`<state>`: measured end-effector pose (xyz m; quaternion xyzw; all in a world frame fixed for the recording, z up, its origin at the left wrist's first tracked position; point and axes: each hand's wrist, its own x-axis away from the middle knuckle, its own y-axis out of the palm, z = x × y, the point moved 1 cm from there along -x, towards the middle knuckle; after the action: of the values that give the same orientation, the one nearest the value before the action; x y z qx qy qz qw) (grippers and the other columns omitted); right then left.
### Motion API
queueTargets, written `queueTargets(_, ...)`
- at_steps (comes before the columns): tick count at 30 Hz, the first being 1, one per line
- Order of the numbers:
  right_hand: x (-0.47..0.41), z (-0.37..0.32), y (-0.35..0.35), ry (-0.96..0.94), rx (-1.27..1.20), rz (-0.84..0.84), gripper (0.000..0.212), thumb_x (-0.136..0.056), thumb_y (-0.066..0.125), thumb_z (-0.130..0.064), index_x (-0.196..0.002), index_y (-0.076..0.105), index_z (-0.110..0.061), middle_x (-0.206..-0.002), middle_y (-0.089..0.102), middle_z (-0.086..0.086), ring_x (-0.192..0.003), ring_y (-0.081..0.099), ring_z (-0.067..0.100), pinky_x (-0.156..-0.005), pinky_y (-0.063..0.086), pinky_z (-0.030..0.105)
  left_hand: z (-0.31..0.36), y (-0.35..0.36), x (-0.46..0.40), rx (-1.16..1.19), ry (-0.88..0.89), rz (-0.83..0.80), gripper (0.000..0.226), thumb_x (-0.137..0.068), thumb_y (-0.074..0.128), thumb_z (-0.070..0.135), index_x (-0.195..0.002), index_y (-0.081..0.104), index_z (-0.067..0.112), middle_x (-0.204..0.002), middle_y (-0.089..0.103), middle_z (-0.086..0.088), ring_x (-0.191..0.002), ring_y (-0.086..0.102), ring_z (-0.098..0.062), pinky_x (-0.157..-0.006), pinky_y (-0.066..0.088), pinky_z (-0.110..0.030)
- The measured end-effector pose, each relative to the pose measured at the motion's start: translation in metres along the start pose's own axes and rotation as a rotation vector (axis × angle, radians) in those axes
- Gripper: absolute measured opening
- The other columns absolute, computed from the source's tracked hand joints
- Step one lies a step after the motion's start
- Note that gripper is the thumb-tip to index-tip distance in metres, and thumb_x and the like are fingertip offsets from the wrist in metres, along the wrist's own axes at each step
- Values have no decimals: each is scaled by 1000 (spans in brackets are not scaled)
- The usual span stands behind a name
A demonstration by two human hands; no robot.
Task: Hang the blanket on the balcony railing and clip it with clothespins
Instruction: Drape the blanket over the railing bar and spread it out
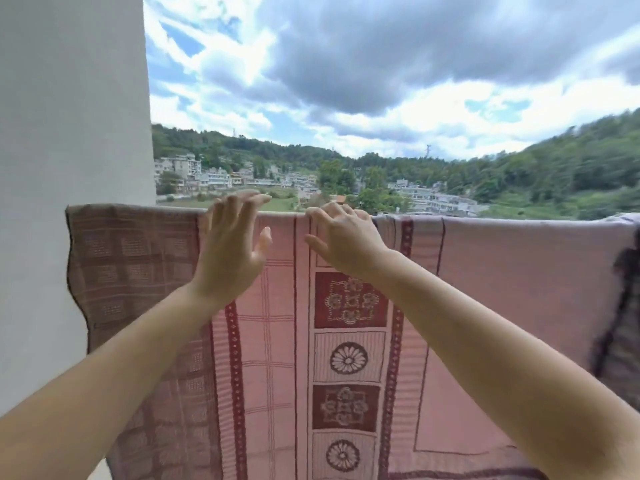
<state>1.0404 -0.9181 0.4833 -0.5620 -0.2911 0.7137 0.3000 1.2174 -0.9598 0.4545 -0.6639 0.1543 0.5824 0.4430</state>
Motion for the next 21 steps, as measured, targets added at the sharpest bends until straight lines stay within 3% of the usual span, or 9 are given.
queueTargets(2, 32, 42, -13, 68, 43, -40, 51, -91, 41, -44, -136, 37, -20, -137, 46, 7, -127, 43, 27, -103, 32, 46, 49, 25, -15, 6, 83, -135, 41, -85, 42, 28, -124, 40, 14, -119, 54, -14, -111, 49, -30, -100, 41, -49)
queueTargets(6, 99, 130, -37, 248, 91, -226, 54, -92, 40, -40, -141, 29, -22, -152, 26, 5, -139, 25, 26, -112, 21, 52, 147, 68, -47, 20, 101, -375, 48, -93, 46, 32, -136, 38, 12, -141, 46, -10, -131, 41, -29, -114, 23, -50)
queueTargets(10, 165, 201, -52, 417, 78, -337, 55, -93, 39, -36, -144, 23, -22, -152, 25, 5, -137, 27, 27, -108, 28, 47, 214, 111, -69, -114, 120, -592, 53, -95, 33, 43, -141, 31, 17, -146, 38, -11, -136, 33, -28, -114, 25, -47)
queueTargets(13, 203, 243, -57, 526, 30, -328, 55, -93, 40, -34, -144, 25, -21, -149, 29, 5, -134, 31, 29, -104, 33, 46, 253, 144, -80, -178, 151, -622, 53, -95, 32, 45, -140, 32, 17, -146, 38, -12, -136, 33, -29, -115, 19, -52)
queueTargets(16, 228, 288, -58, 618, -44, -284, 52, -92, 41, -32, -141, 31, -19, -145, 35, 8, -130, 37, 30, -103, 37, 47, 291, 177, -92, -179, 208, -642, 55, -94, 34, 45, -142, 29, 17, -145, 38, -13, -135, 33, -29, -112, 27, -47)
queueTargets(21, 246, 375, -58, 761, -181, -23, 39, -91, 42, -20, -128, 49, -9, -129, 52, 16, -119, 49, 30, -100, 41, 40, 350, 236, -121, -199, 264, -625, 52, -94, 35, 45, -137, 35, 17, -137, 44, -15, -127, 41, -32, -105, 34, -48)
